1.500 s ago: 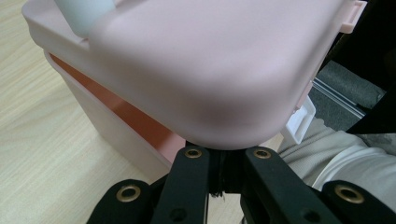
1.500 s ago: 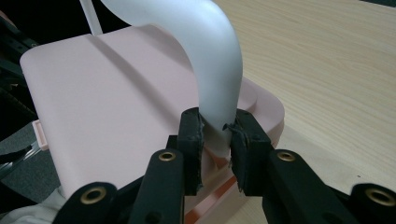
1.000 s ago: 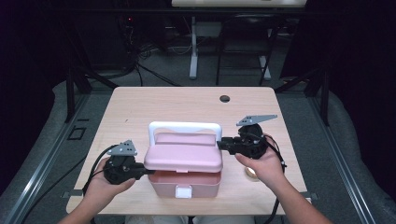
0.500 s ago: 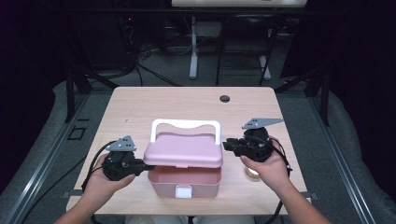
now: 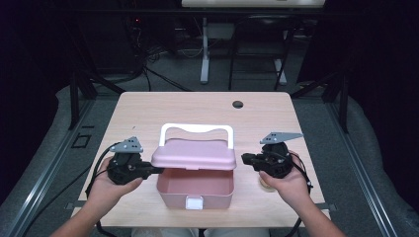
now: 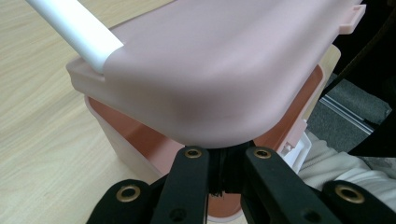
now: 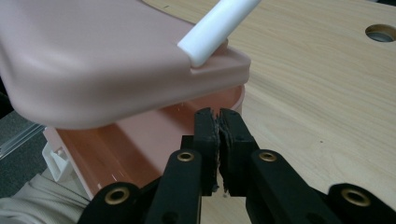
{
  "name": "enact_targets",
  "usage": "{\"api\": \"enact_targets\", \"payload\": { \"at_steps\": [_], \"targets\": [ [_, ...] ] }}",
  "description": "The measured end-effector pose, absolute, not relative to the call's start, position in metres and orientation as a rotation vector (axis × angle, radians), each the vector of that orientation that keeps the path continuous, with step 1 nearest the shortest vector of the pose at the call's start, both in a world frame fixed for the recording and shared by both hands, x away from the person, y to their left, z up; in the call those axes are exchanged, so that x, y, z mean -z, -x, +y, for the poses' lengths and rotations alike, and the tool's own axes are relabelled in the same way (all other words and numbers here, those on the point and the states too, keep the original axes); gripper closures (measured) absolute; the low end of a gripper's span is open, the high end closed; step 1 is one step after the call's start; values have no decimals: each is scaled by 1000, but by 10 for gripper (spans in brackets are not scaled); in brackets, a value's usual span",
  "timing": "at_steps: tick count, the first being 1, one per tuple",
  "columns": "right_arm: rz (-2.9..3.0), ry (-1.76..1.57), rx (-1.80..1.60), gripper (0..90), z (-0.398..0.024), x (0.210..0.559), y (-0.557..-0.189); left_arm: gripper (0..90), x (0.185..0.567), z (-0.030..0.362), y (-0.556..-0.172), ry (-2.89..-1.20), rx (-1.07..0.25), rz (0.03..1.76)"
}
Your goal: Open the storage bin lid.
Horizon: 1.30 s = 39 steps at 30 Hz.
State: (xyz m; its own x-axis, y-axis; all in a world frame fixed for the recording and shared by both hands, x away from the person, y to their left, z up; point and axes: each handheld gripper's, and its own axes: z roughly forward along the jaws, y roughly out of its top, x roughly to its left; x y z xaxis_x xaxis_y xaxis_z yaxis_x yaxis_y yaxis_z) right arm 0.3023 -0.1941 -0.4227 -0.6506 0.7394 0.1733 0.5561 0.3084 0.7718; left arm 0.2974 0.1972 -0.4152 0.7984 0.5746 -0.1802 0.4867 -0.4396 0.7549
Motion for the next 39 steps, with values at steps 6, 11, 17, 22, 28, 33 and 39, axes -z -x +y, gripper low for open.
{"api": "enact_targets", "payload": {
  "at_steps": [6,11,17,22,28,33,39],
  "targets": [
    [2370,-1189,-1248,878,-192,431,-300,898,409,197,-301,-2114,-140,790],
    [2397,-1150,-1226,883,-187,436,-295,898,405,196,-304,-2109,-144,800],
    [2433,-1112,-1205,889,-180,446,-290,898,401,196,-307,-2104,-149,805],
    [2456,-1109,-1207,900,-177,453,-289,898,398,196,-310,-2103,-151,806],
    [2474,-1095,-1223,900,-173,455,-285,898,394,195,-314,-2099,-150,817],
    [2484,-1059,-1230,900,-165,456,-282,898,391,195,-318,-2095,-153,820],
    [2508,-1027,-1209,900,-155,462,-280,898,388,194,-322,-2093,-159,824]
  ]
}}
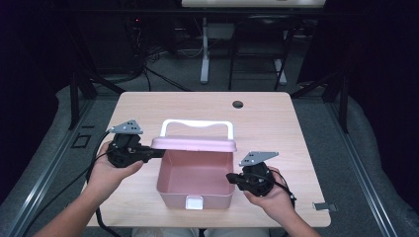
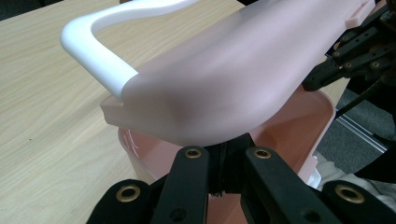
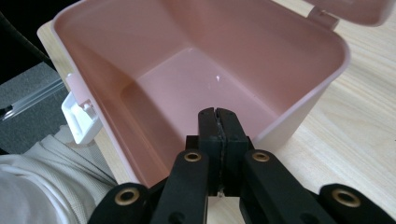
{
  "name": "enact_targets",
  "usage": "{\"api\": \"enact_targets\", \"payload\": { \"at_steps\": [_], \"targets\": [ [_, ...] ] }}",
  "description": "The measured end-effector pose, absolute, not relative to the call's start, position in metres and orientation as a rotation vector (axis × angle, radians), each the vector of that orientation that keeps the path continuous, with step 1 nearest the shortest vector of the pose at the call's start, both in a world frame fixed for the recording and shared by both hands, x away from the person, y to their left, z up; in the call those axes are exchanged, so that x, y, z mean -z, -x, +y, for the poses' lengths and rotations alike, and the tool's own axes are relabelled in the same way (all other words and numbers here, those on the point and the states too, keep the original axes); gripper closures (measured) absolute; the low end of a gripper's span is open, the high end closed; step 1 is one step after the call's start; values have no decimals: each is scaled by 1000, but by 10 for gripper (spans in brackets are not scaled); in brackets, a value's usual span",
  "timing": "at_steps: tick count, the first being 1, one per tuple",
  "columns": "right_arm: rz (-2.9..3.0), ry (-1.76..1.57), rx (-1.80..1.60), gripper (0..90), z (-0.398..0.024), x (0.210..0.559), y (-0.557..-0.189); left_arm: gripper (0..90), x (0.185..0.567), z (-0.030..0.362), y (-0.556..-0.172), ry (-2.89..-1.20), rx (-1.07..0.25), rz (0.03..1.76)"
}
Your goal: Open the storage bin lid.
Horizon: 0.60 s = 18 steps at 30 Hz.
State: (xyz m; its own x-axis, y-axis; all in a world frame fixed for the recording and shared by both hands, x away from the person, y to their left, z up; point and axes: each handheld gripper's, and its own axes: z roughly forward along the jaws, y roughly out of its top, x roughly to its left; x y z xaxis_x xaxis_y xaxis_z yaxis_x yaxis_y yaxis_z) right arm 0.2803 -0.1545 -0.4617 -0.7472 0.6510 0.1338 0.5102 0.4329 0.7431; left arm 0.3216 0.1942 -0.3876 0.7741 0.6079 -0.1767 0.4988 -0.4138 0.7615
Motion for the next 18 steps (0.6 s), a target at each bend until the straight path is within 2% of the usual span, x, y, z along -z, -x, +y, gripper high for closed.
{"api": "enact_targets", "payload": {
  "at_steps": [18],
  "targets": [
    [2584,-1006,-1188,900,-137,479,-277,898,385,194,-325,-2095,-160,831]
  ]
}}
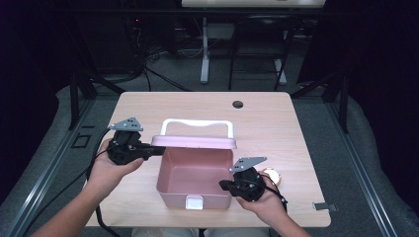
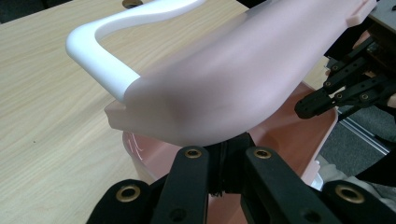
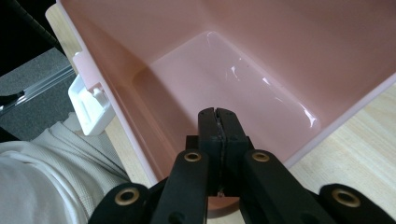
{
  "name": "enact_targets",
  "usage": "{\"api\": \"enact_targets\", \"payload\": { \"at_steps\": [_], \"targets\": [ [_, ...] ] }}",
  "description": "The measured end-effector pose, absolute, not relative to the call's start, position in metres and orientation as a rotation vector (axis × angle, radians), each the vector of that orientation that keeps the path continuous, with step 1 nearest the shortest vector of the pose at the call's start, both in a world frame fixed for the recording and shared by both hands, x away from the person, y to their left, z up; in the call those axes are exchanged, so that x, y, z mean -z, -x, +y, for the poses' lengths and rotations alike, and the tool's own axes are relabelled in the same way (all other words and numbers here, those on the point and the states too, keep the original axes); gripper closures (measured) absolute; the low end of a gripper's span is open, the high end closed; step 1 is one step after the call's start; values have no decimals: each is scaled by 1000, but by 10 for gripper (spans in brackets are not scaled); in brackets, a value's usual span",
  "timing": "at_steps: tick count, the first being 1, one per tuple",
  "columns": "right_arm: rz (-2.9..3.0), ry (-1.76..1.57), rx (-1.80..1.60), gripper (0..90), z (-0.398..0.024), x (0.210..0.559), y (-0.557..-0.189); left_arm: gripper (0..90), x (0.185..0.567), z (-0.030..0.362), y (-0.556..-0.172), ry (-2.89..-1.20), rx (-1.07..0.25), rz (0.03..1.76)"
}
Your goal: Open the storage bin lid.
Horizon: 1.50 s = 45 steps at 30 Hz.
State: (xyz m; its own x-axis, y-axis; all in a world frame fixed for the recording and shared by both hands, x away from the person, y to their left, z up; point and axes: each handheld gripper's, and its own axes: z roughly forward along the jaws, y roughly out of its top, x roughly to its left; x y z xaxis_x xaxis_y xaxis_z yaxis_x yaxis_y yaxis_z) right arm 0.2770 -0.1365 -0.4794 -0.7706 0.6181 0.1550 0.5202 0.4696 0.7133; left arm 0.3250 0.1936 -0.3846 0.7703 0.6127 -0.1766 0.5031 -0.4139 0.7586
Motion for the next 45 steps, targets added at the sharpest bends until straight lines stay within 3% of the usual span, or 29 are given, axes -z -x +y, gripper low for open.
{"api": "enact_targets", "payload": {
  "at_steps": [45],
  "targets": [
    [2588,-988,-1171,900,-139,482,-282,898,378,191,-332,-2088,-176,843]
  ]
}}
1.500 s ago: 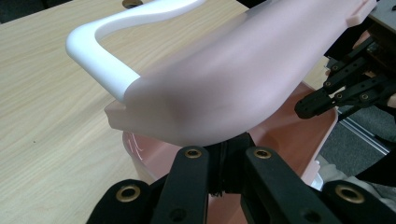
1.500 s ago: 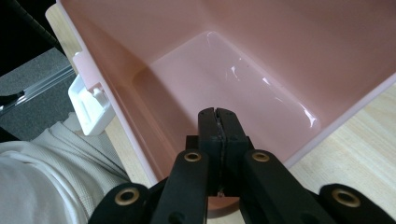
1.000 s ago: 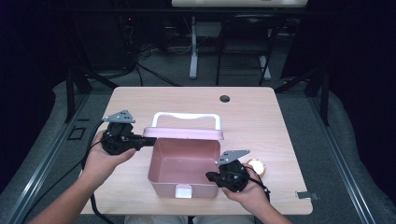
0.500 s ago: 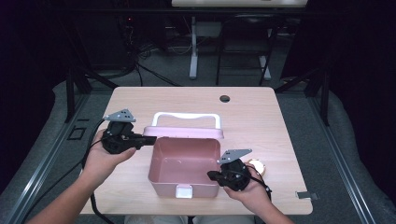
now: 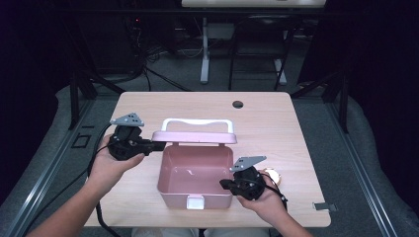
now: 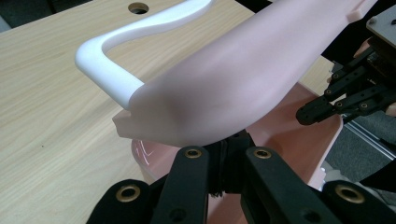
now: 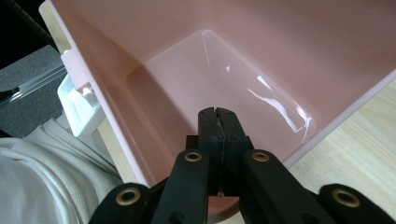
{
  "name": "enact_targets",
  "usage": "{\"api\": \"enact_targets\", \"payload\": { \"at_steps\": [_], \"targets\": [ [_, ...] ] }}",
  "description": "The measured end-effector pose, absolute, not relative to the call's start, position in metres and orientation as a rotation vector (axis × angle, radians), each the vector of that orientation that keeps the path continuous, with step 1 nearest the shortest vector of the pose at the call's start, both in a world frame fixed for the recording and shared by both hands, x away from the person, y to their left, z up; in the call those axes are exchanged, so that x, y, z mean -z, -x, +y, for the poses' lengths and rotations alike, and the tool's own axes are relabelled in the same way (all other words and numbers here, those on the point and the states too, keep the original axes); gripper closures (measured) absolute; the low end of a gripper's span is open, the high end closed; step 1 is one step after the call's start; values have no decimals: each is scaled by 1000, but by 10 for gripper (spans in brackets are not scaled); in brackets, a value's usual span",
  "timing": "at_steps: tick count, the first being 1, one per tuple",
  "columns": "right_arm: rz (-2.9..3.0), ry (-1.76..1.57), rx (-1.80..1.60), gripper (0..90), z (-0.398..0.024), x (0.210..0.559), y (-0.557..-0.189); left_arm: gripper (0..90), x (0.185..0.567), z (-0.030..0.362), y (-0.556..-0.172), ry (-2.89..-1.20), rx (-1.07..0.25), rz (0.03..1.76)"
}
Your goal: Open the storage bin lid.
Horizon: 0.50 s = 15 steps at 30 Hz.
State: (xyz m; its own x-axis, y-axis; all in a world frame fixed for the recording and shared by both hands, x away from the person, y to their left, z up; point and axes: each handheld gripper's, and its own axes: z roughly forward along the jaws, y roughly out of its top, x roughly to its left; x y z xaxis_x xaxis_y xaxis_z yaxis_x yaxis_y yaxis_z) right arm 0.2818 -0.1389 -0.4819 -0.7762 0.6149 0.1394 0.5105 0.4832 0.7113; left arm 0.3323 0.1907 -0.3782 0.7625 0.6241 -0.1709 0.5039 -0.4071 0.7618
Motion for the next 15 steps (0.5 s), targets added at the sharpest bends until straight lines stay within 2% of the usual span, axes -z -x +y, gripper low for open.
{"api": "enact_targets", "payload": {
  "at_steps": [15],
  "targets": [
    [2581,-1006,-1199,900,-142,483,-279,897,377,190,-341,-2078,-193,854]
  ]
}}
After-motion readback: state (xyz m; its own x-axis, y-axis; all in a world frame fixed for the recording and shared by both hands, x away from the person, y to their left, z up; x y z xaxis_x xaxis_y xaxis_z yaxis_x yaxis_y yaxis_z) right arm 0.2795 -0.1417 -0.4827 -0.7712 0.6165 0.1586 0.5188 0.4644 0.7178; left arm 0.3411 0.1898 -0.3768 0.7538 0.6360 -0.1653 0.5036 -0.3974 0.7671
